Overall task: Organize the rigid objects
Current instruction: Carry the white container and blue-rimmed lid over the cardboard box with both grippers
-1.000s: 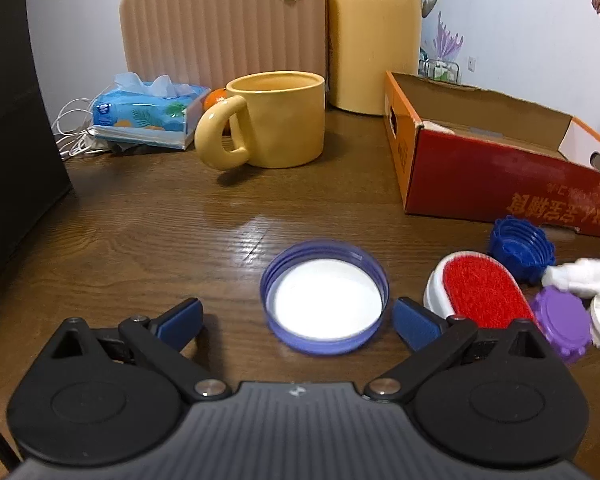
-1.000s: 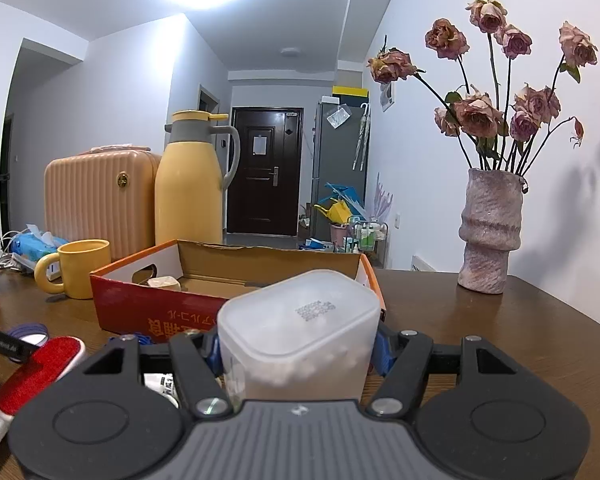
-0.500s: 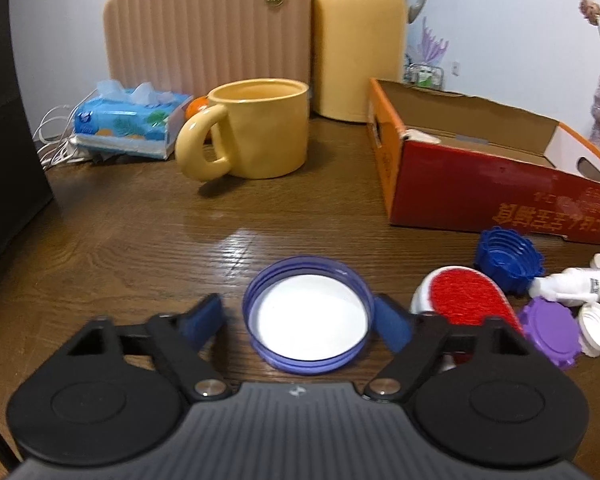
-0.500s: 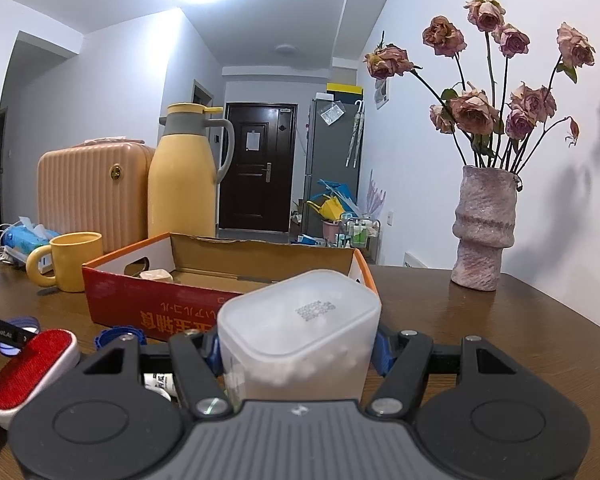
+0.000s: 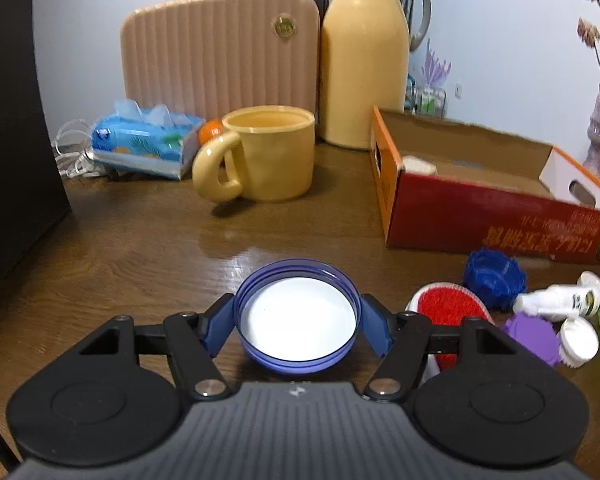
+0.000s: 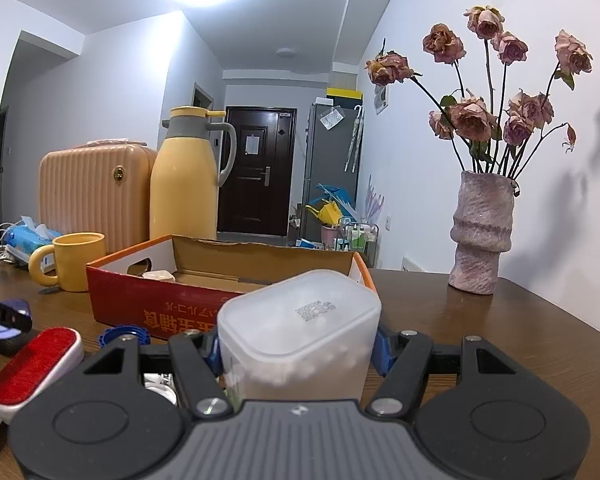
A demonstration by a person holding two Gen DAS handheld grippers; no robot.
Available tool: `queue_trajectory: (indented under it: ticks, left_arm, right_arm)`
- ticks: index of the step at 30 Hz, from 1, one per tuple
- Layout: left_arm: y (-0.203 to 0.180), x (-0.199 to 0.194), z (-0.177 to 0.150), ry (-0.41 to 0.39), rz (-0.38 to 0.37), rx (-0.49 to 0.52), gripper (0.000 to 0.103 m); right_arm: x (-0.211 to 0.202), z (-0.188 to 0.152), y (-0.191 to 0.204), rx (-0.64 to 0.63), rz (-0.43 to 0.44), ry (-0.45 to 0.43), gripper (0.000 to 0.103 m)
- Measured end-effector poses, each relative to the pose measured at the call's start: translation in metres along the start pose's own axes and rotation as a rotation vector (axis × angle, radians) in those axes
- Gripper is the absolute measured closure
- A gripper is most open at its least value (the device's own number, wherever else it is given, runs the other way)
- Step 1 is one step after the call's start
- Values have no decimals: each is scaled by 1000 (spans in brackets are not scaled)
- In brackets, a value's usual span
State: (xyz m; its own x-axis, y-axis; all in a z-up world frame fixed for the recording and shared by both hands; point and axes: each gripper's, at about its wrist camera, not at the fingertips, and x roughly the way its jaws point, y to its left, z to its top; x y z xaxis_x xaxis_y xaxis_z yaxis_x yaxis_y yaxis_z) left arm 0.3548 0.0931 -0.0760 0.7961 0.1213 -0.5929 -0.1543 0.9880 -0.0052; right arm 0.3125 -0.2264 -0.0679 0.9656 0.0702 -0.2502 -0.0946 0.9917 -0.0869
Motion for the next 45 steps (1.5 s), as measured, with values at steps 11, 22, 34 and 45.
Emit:
queue_trajectory:
  ticks: [11, 22, 34, 45]
  left_arm:
    - [-14, -37, 7, -143, -15, 38, 36]
    - [-51, -70, 20, -213, -108, 76, 36]
    - [-89, -72, 48, -265, -155, 80, 36]
    - [-104, -52, 77, -279, -147, 51, 36]
  right_arm:
    - [-3, 4, 0, 8, 13, -17, 38]
    - [-1, 20, 3, 26, 42, -53, 38]
    - [14, 47, 3, 45, 53, -104, 38]
    - [47, 66, 5, 68, 62, -115, 38]
